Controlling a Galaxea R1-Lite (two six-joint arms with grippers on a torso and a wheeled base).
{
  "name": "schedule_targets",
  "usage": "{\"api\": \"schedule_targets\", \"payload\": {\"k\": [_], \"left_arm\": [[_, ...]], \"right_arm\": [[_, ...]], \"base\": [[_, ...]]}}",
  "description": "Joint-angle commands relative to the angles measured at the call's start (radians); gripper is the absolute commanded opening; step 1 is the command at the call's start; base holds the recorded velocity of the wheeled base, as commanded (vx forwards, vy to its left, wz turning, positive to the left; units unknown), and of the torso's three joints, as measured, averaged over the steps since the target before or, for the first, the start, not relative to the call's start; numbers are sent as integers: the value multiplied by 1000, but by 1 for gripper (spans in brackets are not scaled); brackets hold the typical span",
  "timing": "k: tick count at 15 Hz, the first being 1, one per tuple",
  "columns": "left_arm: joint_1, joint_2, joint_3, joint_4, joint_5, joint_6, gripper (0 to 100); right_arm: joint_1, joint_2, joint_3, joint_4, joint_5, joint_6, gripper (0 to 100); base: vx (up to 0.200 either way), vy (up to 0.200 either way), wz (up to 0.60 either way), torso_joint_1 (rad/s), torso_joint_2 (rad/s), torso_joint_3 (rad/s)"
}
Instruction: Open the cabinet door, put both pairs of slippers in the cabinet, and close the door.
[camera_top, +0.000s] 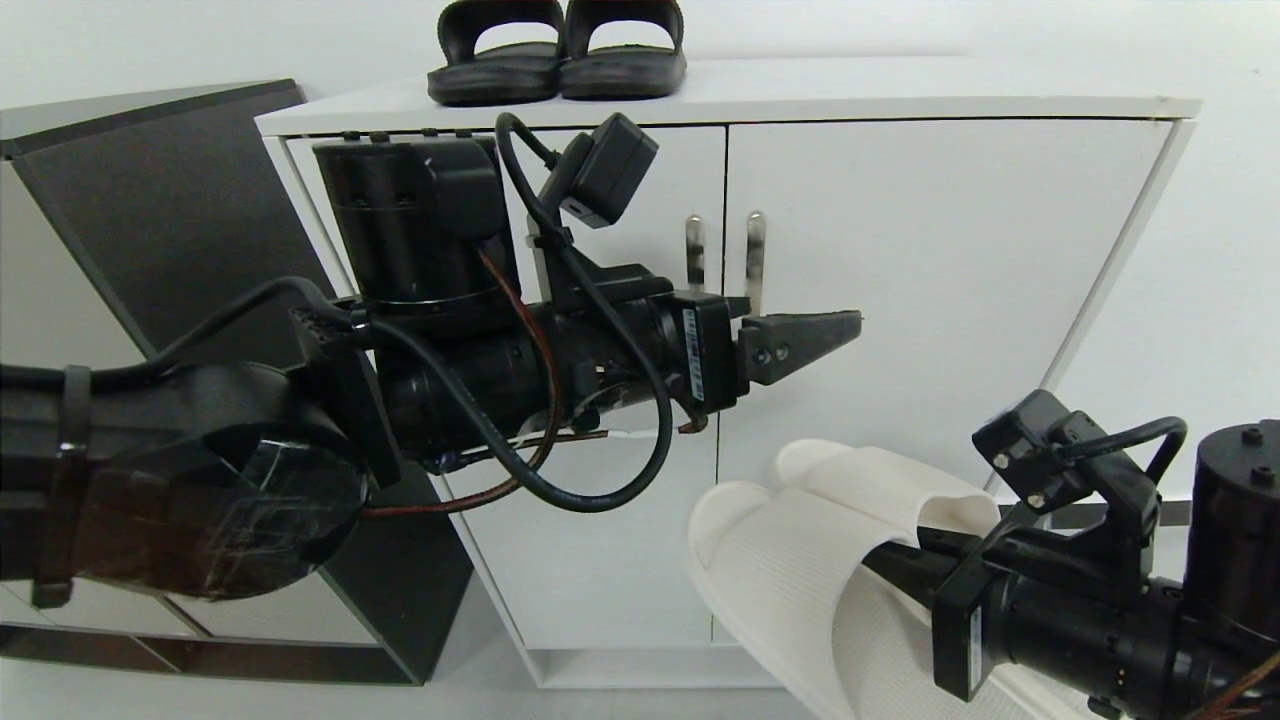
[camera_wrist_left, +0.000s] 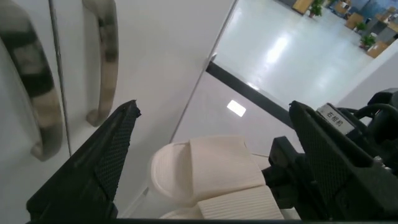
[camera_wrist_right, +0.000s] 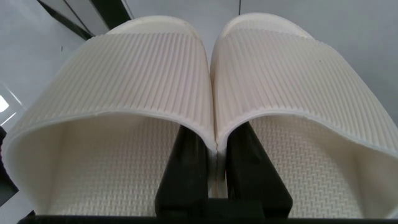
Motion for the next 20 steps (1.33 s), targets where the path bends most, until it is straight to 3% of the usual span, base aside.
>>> {"api": "schedule_targets", "payload": {"k": [1, 6, 9, 14, 20], "left_arm": [[6, -5, -4, -2, 3, 3, 100], [26, 26, -29, 1, 18, 37, 100], [26, 52, -53, 0, 72, 48, 100], [26, 118, -130, 4, 96, 49, 100], [18, 156, -151, 3, 95, 49, 100]], "right_arm": [[0, -4, 2, 0, 0, -2, 0], [0, -4, 6, 1, 0, -2, 0], [0, -1, 6, 1, 0, -2, 0], [3, -4, 6, 1, 0, -3, 0], [11, -4, 18, 1, 9, -5, 0]], "base": [[0, 0, 0, 0, 0, 0], [0, 0, 0, 0, 0, 0], [0, 0, 0, 0, 0, 0], [0, 0, 0, 0, 0, 0], [0, 0, 0, 0, 0, 0]]}}
